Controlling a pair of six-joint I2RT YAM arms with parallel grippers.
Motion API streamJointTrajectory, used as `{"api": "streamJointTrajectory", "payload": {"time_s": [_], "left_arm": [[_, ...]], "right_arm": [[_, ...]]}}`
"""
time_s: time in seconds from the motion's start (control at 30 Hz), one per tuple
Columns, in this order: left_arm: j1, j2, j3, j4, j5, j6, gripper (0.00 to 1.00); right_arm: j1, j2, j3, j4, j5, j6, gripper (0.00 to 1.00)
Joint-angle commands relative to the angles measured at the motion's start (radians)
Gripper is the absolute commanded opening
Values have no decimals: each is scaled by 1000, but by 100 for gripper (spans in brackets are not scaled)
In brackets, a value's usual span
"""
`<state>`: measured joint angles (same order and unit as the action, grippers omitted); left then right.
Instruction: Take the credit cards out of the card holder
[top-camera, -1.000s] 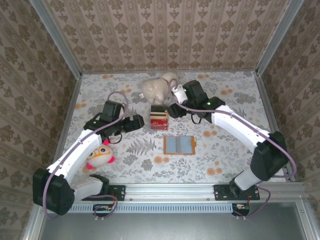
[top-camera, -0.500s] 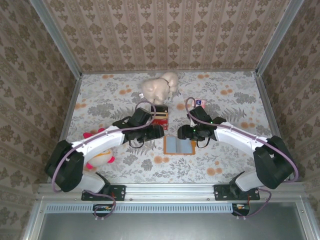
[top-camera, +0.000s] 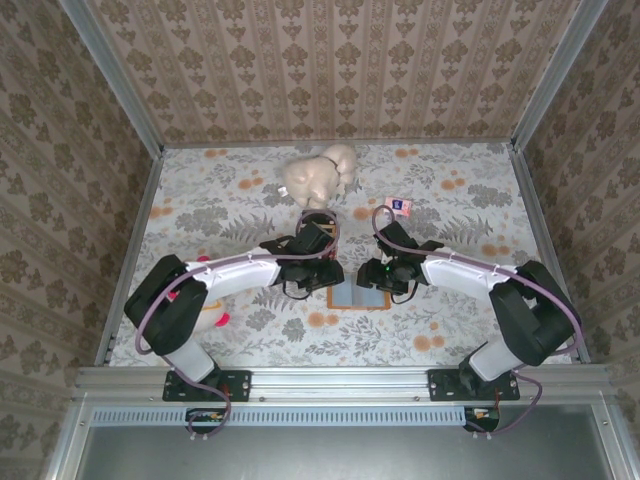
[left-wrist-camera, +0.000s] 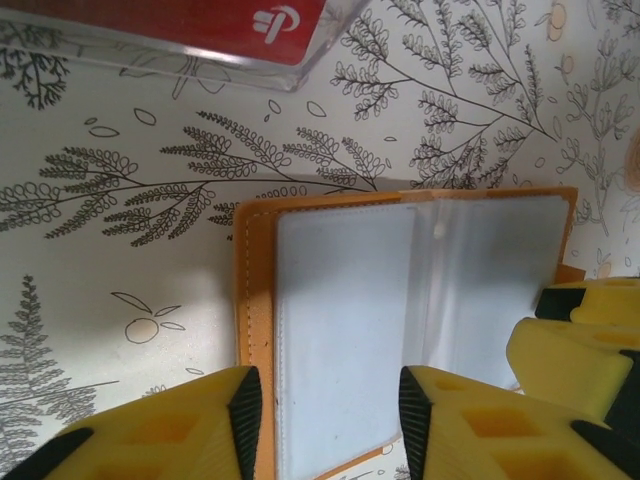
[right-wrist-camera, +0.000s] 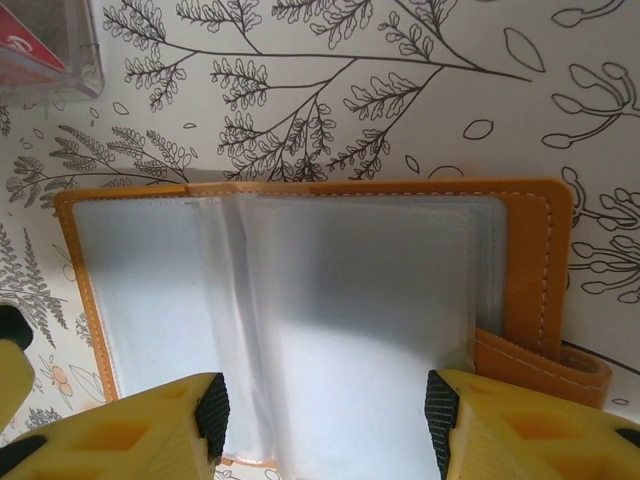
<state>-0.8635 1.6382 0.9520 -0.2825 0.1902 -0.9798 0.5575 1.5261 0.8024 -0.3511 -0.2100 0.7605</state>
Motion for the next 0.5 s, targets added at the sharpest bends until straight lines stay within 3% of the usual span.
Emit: {"api": "streamJointTrajectory", "payload": {"time_s": [0.0,0.47], "left_arm": [[-7,34,34,0,23,-22,37],[3,91,53,-2,61,-49,29]], "right_arm": [[5,23,6,-15,-8,10,57],[5,82,15,-34,-11,3,50]]}}
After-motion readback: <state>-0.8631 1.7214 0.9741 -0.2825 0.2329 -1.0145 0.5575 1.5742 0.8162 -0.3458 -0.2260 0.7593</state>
